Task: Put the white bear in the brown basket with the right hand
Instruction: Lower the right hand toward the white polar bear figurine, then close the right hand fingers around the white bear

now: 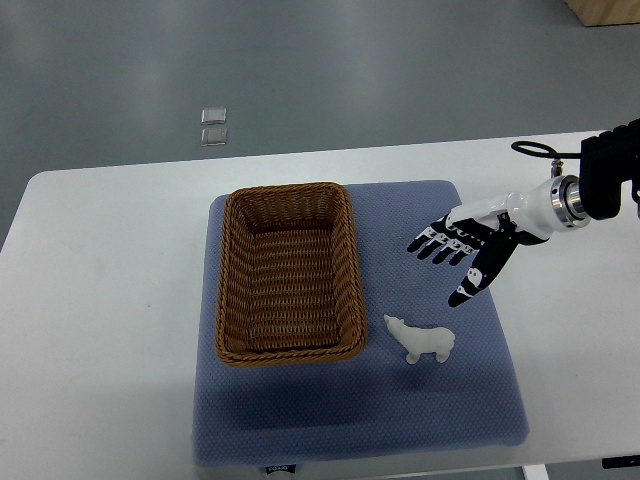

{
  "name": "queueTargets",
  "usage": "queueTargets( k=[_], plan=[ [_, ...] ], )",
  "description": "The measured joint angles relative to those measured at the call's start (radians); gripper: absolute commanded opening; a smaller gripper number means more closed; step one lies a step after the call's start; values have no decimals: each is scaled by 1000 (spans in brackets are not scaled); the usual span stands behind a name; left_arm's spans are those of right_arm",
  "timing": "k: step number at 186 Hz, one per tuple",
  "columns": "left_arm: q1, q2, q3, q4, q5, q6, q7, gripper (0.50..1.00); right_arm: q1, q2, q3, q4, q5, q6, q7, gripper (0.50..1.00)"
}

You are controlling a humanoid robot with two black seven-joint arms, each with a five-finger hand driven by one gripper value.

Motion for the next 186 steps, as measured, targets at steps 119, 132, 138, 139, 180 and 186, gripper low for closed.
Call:
queueTargets(
  k=[119,132,138,139,180,186],
  plan=[
    [0,0,0,7,0,0,0,1000,-388,7,226,10,-69,-138,59,870],
    [0,0,0,7,0,0,0,1000,-415,13,233,8,-102,-152,64,868],
    [0,0,0,8,0,0,0,1000,-428,17,235,6,-120,-160,68,866],
    [0,0,0,8,0,0,0,1000,-430,18,235,6,-122,-162,69,866],
    [0,0,0,8,0,0,0,1000,-484,32,238,2,-210,-205,86,860],
    [0,0,0,8,0,0,0,1000,-487,33,238,2,-217,-209,87,850]
  ],
)
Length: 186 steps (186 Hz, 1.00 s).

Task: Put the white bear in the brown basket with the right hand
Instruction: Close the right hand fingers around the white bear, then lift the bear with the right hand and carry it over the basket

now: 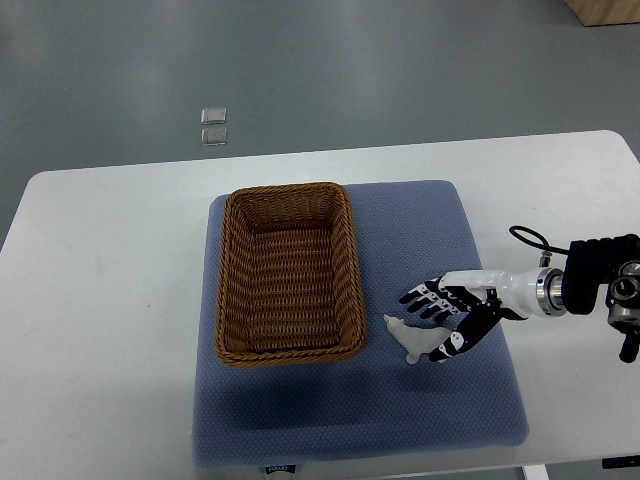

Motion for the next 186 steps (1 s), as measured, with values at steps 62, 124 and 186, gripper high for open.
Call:
queueTargets(
  k=[62,124,186],
  plan=[
    [0,0,-1,0,0,0,0,1000,-25,29,1,-9,-31,-30,22,768],
    [2,0,-2,2,0,0,0,1000,-47,54,0,-25,-77,-34,35,517],
    [2,0,-2,2,0,0,0,1000,-41,21,34,-29,-121,-45,46,500]
  ],
)
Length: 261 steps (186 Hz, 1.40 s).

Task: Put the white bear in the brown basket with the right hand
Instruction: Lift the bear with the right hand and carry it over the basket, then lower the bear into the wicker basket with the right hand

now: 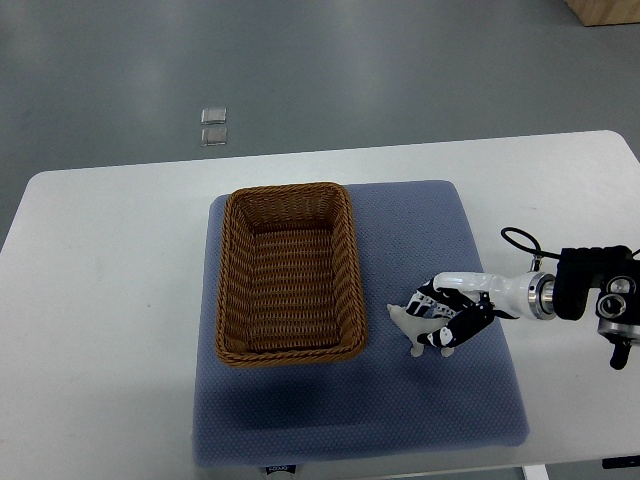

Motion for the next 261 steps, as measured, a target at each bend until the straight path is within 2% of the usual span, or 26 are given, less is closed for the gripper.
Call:
queueTargets(
  k=[37,58,78,99,139,168,236,261],
  plan=[
    [0,0,0,0,0,0,0,1000,113,-81,62,3,8,77,-3,500],
    [0,0,0,0,0,0,0,1000,261,-145,73,5,22,146,-23,500],
    [0,0,0,0,0,0,0,1000,449,-218,74,7,70,229,-75,500],
    [0,0,0,-3,0,0,0,1000,563,-256,72,5,90,296,-113,500],
    [0,0,3,-9,0,0,0,1000,613,-230,71,-6,94,307,-124,500],
    [0,0,2,-7,0,0,0,1000,617,-102,71,-92,99,277,-124,500],
    [0,0,1,0,0,0,0,1000,608,449,12,-397,109,200,-119,500],
    [0,0,0,0,-1,0,0,1000,561,584,-2,-499,101,185,-116,500]
  ],
)
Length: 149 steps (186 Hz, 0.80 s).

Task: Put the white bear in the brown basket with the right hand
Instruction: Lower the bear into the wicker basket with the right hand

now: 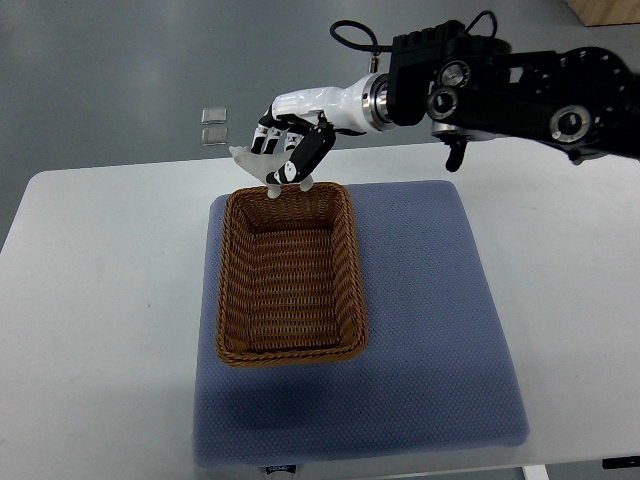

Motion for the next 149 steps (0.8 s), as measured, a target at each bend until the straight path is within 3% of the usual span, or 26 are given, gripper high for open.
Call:
queueTargets(
  k=[50,149],
  plan=[
    [0,0,-1,0,-1,0,0,1000,-141,141,-4,-124,-79,-25,2,500],
    [0,0,0,0,-1,0,0,1000,-282,206,-1,-212,-177,-65,19,500]
  ],
)
